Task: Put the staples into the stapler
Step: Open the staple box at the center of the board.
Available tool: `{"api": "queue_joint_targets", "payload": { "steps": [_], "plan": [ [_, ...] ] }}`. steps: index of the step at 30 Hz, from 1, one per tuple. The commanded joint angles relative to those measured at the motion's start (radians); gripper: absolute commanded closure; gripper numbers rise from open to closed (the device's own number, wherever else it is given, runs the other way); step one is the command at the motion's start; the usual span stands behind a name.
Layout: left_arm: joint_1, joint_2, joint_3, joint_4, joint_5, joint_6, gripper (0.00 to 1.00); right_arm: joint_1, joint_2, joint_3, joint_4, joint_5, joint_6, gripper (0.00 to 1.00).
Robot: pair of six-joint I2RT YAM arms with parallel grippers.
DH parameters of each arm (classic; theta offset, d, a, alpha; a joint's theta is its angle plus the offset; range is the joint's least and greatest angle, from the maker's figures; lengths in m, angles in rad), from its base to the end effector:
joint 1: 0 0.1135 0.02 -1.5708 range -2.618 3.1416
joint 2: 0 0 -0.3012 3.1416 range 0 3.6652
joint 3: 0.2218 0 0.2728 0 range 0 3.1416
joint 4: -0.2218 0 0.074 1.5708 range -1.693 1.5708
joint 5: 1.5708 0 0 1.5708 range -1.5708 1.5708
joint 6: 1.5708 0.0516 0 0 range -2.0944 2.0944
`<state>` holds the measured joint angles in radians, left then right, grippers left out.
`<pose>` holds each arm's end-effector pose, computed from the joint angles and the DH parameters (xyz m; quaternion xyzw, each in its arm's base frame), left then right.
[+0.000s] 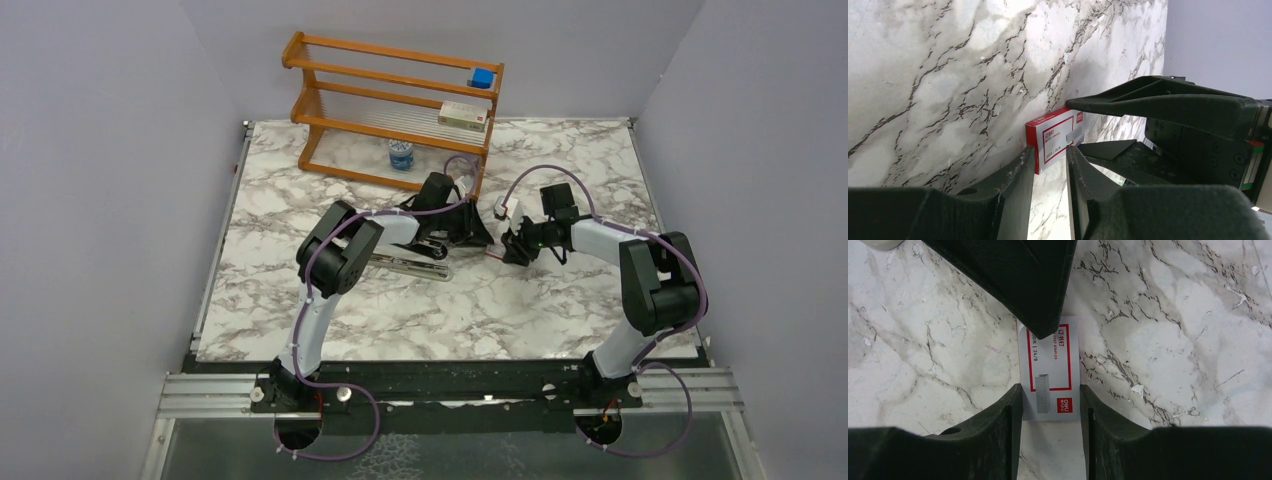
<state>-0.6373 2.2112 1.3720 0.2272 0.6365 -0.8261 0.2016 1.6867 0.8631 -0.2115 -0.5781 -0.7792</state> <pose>0.3972 -0.3322 0.1307 0.0643 0.8526 -0.4993 0.1405 0.3270 0.0956 0.1574 -0.5019 0.7799 0.1912 0.3215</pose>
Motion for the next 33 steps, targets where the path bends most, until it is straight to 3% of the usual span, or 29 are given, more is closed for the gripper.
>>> {"api": "queue_joint_targets", "payload": {
  "steps": [1,33],
  "plan": [
    [-0.005,0.003,-0.008,0.050,0.005,-0.014,0.68,-0.004,0.046,-0.013,-0.063,0.054,-0.019,0.71],
    [-0.048,0.061,0.024,0.067,0.077,-0.016,0.68,-0.004,0.061,0.000,-0.076,0.052,-0.020,0.71]
  ]
}}
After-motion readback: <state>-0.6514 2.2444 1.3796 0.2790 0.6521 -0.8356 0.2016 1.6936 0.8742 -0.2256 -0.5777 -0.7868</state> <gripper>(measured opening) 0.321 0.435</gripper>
